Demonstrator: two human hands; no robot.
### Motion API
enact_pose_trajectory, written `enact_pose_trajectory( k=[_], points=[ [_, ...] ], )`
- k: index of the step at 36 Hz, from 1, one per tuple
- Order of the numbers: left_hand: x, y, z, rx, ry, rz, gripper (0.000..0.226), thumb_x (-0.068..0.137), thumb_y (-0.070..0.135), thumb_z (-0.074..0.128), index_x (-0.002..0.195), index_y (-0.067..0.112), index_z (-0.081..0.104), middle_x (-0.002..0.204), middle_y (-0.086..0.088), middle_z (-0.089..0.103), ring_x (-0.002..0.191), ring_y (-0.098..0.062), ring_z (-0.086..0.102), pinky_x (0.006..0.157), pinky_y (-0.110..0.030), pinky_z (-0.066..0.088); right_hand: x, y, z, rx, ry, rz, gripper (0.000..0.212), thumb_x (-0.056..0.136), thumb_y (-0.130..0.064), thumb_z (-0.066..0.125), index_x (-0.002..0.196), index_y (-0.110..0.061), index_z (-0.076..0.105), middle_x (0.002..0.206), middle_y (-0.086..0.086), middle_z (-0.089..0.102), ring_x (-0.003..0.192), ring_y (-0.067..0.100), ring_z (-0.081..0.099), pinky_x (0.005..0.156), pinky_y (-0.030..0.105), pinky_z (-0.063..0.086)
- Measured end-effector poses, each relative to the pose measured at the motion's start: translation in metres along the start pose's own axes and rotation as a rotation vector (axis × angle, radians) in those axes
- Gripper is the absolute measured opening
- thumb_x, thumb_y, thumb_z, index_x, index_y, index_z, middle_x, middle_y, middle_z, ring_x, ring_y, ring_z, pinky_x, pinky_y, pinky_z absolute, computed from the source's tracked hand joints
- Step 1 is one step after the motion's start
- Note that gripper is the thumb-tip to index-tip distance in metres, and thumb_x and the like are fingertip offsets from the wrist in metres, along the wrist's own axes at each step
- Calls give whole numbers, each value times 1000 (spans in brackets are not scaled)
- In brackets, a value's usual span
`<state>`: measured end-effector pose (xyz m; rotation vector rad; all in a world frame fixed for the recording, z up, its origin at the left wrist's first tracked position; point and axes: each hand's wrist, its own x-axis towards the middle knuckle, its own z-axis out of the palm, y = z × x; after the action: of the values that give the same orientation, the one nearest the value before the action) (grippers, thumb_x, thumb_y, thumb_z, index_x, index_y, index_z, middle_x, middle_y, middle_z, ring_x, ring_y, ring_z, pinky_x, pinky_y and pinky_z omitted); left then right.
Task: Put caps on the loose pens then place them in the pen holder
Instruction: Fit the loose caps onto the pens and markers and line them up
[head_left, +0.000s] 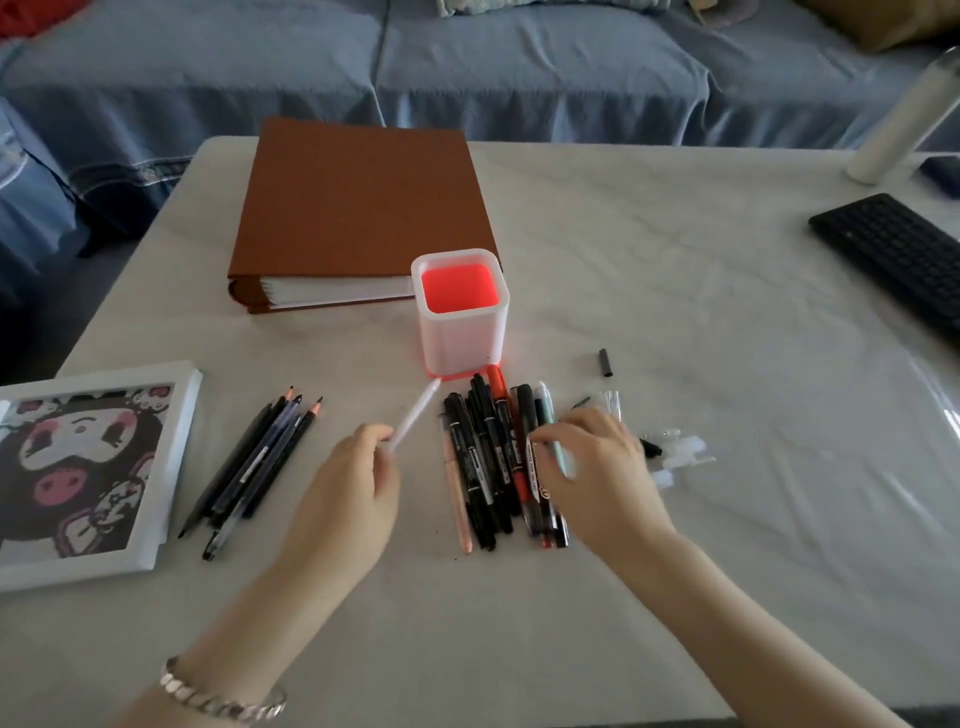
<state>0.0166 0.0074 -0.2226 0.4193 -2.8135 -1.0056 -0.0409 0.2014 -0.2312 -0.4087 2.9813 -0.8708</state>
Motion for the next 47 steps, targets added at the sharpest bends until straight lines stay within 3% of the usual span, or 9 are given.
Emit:
enact_pose_trajectory(
  k=[4, 8, 14, 25, 29, 32, 35, 38, 47],
  points=[
    [-8, 9, 0, -141, -83, 65, 7, 90, 20, 50, 90, 24, 55, 71, 9, 57, 65, -7, 50, 56, -12, 38, 5, 43, -29, -19, 13, 166, 21, 81, -7, 58, 95, -16, 71, 98, 4, 60, 102, 26, 51, 88, 34, 39],
    [-13, 14, 1, -202, -148, 62, 11, 89, 23, 52, 85, 33, 54, 73, 9, 60, 70, -6, 51, 58, -12, 39, 7, 80, -59, -155, -118, 270, 22, 82, -7, 55, 95, -20, 67, 90, -3, 52, 97, 21, 50, 74, 26, 33],
    [-18, 18, 5, -268, -189, 13, 16, 88, 23, 54, 80, 37, 56, 72, 6, 62, 60, -5, 49, 56, -13, 39, 5, 94, -68, -266, -261, 207, 18, 83, -14, 59, 98, -24, 62, 88, -8, 50, 88, 14, 49, 68, 28, 37],
    [-23, 28, 1, -340, -228, -29, 12, 88, 22, 54, 83, 31, 60, 73, 3, 63, 58, -1, 48, 56, -10, 39, -1, 87, -59, -282, -173, 148, 22, 86, -20, 53, 108, -23, 55, 88, -9, 52, 82, 12, 45, 63, 26, 33],
    [-27, 34, -3, -365, -222, -15, 13, 87, 21, 55, 83, 31, 61, 72, 1, 62, 58, -2, 49, 54, -9, 38, -2, 66, -60, -70, 51, 73, 23, 84, -9, 58, 106, -15, 62, 81, -6, 54, 68, 11, 49, 55, 17, 35],
    [-31, 40, -6, -385, -226, 9, 13, 86, 20, 57, 83, 31, 63, 77, 9, 63, 56, -3, 49, 53, -9, 38, -5, 33, -58, 321, 162, 50, 20, 80, -2, 64, 94, -16, 69, 76, -15, 61, 68, -1, 60, 63, 2, 41],
    [-34, 43, -9, -431, -243, 7, 16, 85, 17, 58, 85, 31, 63, 76, 7, 63, 56, -4, 51, 52, -10, 38, -8, -1, -58, 762, 189, 133, 22, 78, -2, 67, 82, -23, 68, 64, -16, 69, 62, -2, 63, 61, 6, 48],
    [-36, 45, -12, -480, -257, -19, 16, 86, 15, 57, 87, 30, 63, 74, 7, 64, 56, -3, 51, 53, -9, 38, -10, -19, -57, 1019, 206, 252, 14, 79, -3, 65, 79, -17, 67, 61, -10, 69, 58, 0, 64, 60, 9, 50],
    [-40, 44, -16, -495, -232, -10, 16, 83, 18, 61, 83, 34, 66, 75, 5, 65, 59, -2, 54, 55, -9, 39, -15, -29, -41, 1232, 150, 435, 11, 82, -7, 63, 74, -13, 67, 61, -4, 69, 61, 5, 64, 68, 18, 56]
  ],
)
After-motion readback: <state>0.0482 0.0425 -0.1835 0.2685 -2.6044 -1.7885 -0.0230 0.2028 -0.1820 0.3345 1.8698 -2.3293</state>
